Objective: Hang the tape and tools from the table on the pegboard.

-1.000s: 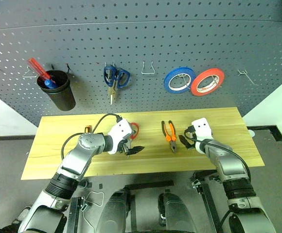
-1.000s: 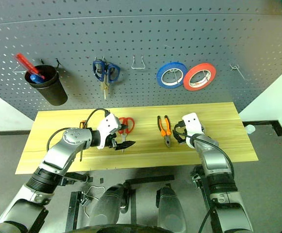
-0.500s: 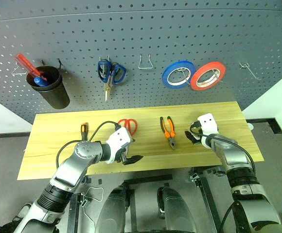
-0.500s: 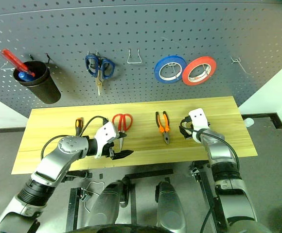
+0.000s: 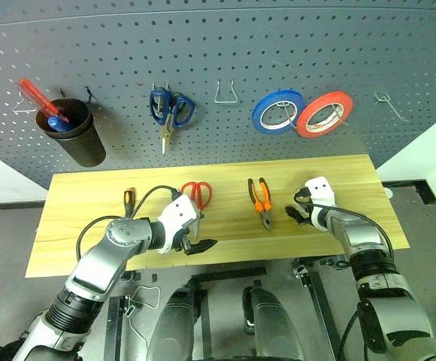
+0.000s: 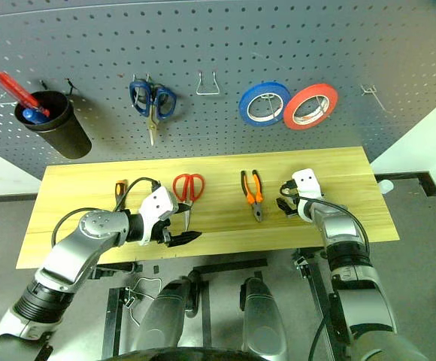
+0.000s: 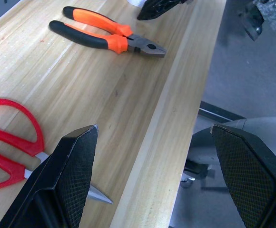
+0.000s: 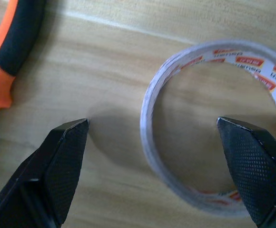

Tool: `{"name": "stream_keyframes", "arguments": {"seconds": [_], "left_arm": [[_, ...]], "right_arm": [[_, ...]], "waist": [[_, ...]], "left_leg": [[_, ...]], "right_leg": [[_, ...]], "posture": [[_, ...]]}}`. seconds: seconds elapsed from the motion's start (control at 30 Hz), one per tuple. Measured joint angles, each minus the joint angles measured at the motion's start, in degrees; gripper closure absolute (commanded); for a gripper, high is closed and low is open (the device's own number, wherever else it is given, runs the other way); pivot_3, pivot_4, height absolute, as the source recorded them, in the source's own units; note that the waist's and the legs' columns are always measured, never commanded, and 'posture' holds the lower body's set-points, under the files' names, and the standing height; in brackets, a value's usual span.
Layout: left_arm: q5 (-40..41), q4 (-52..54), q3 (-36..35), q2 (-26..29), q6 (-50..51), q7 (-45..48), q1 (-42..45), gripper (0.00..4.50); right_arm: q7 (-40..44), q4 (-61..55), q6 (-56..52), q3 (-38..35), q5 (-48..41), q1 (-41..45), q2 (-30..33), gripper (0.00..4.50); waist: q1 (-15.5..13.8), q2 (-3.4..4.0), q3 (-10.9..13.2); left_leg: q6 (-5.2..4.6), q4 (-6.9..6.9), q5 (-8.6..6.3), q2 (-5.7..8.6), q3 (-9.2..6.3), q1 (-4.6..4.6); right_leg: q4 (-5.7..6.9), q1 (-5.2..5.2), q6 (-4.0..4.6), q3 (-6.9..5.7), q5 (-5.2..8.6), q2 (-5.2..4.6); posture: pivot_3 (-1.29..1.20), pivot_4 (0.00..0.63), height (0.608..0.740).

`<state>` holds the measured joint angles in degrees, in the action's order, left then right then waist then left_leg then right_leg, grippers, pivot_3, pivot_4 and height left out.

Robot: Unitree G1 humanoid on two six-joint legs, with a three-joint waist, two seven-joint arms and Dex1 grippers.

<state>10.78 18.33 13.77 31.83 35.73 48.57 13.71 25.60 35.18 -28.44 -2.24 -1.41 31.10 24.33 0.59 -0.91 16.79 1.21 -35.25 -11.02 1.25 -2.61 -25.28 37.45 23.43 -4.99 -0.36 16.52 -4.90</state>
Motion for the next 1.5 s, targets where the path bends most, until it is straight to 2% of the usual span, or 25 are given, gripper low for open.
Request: {"name": "stream_keyframes", "arguments": {"seconds": [0.03,0.07,0.13,0.47,0.5,0.8,0.87,0.97,1.2,1.37,1.5], "left_arm": [[0.0,0.1,-0.1,0.2,0.2,-0.2,0.0,0.54],[0.0,0.2,-0.2,0.4,0.4,-0.3,0.0,0.51],[0.2,0.2,-0.6,0.5,0.5,-0.3,0.0,0.51],[1.1,0.2,-1.2,0.7,0.5,-1.2,0.6,0.51],[1.1,0.2,-1.2,0.7,0.5,-1.3,0.6,0.51],[1.2,-0.7,-1.2,0.3,-0.3,-1.3,2.5,0.51],[1.5,-0.8,-1.3,-0.4,-1.0,-1.2,2.8,0.51],[2.6,-1.1,-1.9,-1.0,-1.5,-0.9,2.9,0.51],[5.2,-3.6,-3.0,-4.3,-5.4,0.4,6.8,0.51],[7.5,-6.2,-5.2,-7.7,-10.8,1.3,9.5,0.51],[8.9,-8.2,-6.8,-9.6,-15.2,2.1,11.5,0.51]], "right_arm": [[0.2,0.1,0.0,0.0,0.0,0.1,0.1,0.0],[0.4,0.5,0.1,-0.1,0.0,0.3,0.2,0.39],[0.8,1.1,0.2,-0.1,-0.2,0.6,0.2,0.89],[0.8,3.7,2.4,-0.3,-0.1,1.7,0.2,4.33],[0.8,4.0,2.6,-0.3,-0.1,1.8,0.2,4.47],[0.1,3.4,5.2,-0.9,-0.1,0.3,0.8,4.47],[-1.0,-1.8,6.6,-2.2,-0.3,-4.5,1.1,4.47],[-3.0,-15.7,7.4,-5.7,-2.3,-14.5,0.7,4.47],[-8.7,-46.2,2.9,-12.1,-6.3,-32.3,-3.1,4.47],[-13.4,-56.6,5.5,-19.1,-9.2,-36.0,-7.3,4.47],[-15.8,-57.3,10.9,-23.1,-9.7,-34.2,-7.5,4.47]], "waist": [[0.0,-0.01,0.0],[0.0,-0.04,0.1],[0.0,-0.07,0.2],[-0.2,-0.08,0.2],[-0.2,-0.08,0.2],[-0.5,-0.08,0.2],[-1.3,-0.06,0.2],[-1.5,0.02,0.2],[-1.3,0.09,0.3],[-1.3,0.09,0.3],[-1.2,0.09,0.3]], "left_leg": [[0.0,0.0,0.0,0.0,0.0,0.0],[0.0,0.0,0.0,0.0,0.0,0.0],[0.0,-0.01,0.0,0.0,0.0,0.0],[0.0,-0.01,0.0,0.02,0.0,-0.01],[0.0,0.0,0.0,0.02,0.0,-0.01],[0.0,0.0,0.0,0.04,-0.02,-0.05],[0.0,0.06,-0.01,0.05,-0.04,-0.11],[0.0,0.12,-0.02,0.11,-0.14,-0.26],[0.04,0.09,-0.01,0.09,-0.16,-0.2],[0.06,0.07,0.0,0.12,-0.14,-0.23],[0.06,0.07,0.01,0.14,-0.1,-0.19]], "right_leg": [[0.0,0.0,0.0,0.0,0.0,0.0],[0.0,0.0,0.0,0.0,0.0,0.0],[-0.01,-0.01,0.0,0.0,0.0,-0.01],[-0.04,-0.01,0.0,-0.01,0.0,-0.05],[-0.04,-0.01,0.0,-0.02,0.0,-0.04],[-0.09,-0.01,-0.01,-0.05,-0.01,-0.05],[-0.14,0.04,-0.04,-0.07,-0.02,-0.06],[-0.21,0.13,-0.22,-0.12,-0.08,-0.11],[-0.18,0.13,-0.23,-0.12,-0.09,-0.09],[-0.24,0.11,-0.24,-0.12,-0.1,-0.09],[-0.21,0.09,-0.29,-0.13,-0.12,-0.06]], "posture": [[0.08,0.343,0.714],[0.08,0.343,0.714],[0.08,0.343,0.714],[0.09,0.331,0.714],[0.09,0.331,0.714],[0.08,0.326,0.714],[0.07,0.32,0.714],[0.06,0.312,0.714],[0.03,0.29,0.714],[0.02,0.286,0.714],[0.03,0.289,0.714]]}}
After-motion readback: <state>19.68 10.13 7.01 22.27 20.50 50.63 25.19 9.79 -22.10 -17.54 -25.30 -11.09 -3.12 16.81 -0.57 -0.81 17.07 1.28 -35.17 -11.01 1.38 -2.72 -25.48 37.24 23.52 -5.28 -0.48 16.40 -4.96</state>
